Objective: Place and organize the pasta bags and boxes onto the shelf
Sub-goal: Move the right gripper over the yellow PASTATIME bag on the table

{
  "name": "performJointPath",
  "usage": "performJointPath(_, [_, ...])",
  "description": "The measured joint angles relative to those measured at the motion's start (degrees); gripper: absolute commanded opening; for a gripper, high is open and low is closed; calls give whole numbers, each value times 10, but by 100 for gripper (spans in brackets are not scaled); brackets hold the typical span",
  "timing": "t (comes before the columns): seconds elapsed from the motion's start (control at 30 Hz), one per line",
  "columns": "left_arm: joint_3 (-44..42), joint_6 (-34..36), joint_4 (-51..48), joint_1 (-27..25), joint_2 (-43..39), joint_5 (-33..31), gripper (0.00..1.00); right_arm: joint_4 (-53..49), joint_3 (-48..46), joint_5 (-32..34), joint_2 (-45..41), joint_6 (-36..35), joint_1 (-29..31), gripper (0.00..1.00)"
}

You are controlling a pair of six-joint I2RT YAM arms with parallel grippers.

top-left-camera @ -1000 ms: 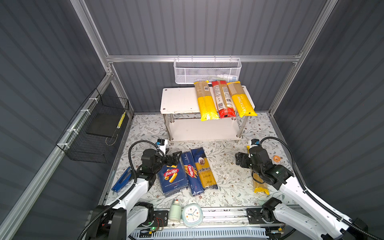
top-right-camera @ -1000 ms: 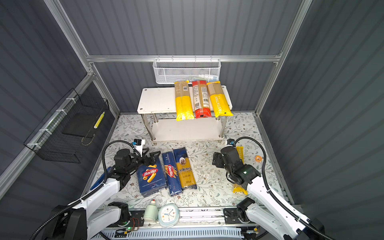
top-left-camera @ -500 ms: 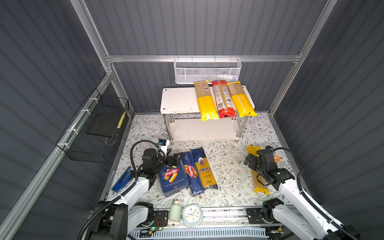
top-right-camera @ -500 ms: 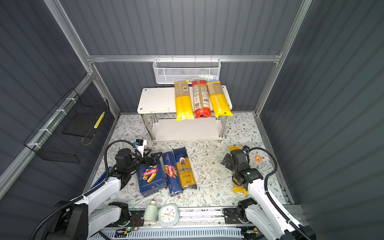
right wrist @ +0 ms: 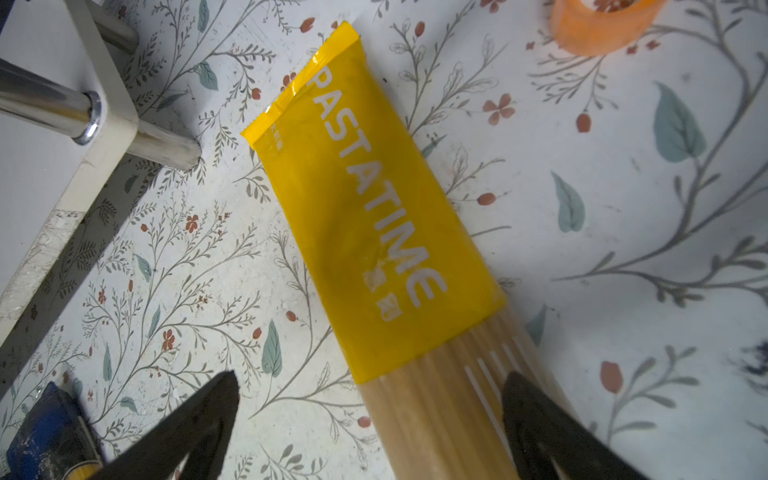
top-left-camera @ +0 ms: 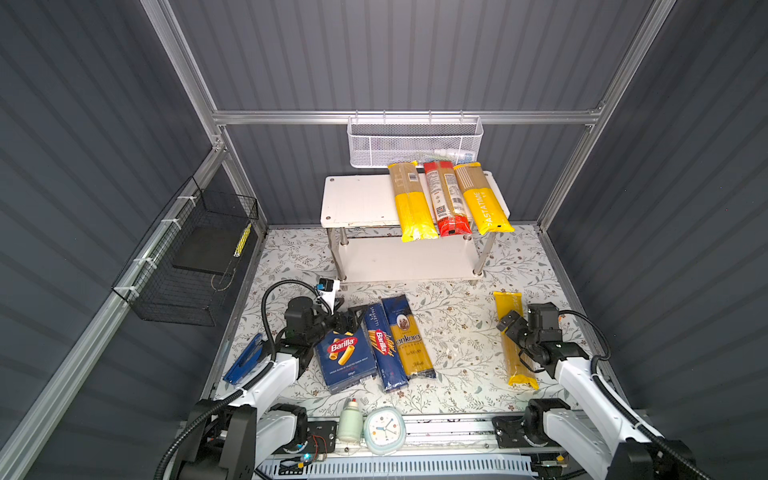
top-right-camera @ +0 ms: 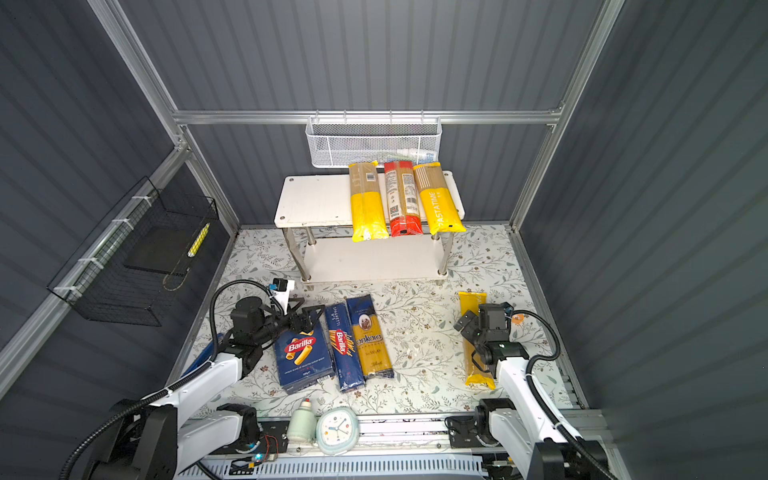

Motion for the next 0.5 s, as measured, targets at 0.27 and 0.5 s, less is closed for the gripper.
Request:
performJointPath(0.27, [0, 0, 0, 0, 0, 2, 99, 37, 14, -34, 76, -7, -5, 99])
performJointPath(0.5, [0, 0, 0, 0, 0, 2, 99, 43, 15, -75, 68, -1, 11, 98])
